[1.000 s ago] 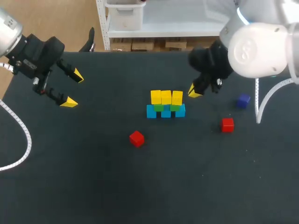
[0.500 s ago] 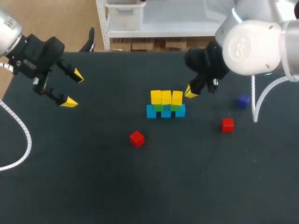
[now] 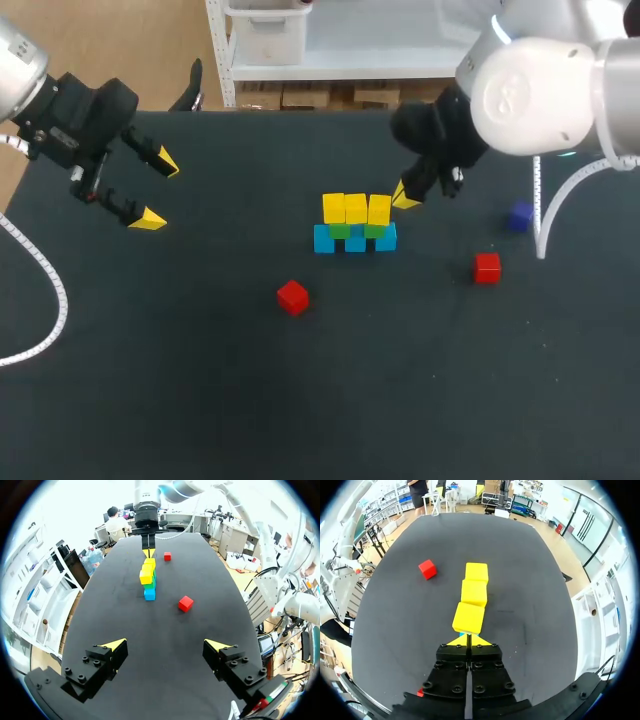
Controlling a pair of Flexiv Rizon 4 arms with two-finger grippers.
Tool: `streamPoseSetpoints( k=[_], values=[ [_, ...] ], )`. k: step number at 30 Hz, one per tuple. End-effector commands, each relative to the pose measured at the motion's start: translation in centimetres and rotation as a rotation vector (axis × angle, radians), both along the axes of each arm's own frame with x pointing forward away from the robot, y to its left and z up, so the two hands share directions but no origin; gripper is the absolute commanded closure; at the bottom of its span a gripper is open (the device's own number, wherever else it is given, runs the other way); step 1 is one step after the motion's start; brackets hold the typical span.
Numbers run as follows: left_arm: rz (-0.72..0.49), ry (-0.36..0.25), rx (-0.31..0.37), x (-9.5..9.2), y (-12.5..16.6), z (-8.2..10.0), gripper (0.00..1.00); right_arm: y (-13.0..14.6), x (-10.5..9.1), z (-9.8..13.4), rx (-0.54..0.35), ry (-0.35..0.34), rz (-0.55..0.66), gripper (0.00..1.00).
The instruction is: Place the blue cubes, place green cubes on the blue cubes, place the yellow cubes on the green cubes, then place the red cubes on the yellow cubes, and place purple cube on the red cubes.
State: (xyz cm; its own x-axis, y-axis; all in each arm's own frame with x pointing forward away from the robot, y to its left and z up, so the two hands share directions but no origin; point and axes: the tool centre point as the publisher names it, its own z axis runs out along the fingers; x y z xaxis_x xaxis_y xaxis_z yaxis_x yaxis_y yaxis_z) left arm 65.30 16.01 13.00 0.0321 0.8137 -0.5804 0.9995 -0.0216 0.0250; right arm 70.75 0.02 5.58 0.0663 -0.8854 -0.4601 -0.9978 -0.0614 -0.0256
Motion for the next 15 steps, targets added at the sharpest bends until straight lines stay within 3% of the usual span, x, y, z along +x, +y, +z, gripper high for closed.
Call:
streamPoseSetpoints(
  k=[1, 15],
  values=[
    [-0.002, -0.004, -0.004, -0.05, 0.12, -0.08, 0.00, 0.05, 0.23, 0.00, 0.005, 0.003, 0.004, 1.00],
    [-0.002, -0.004, -0.004, -0.05, 0.12, -0.08, 0.00, 0.21, 0.38, 0.05, 0.008, 0.005, 0.007, 1.00]
  ],
)
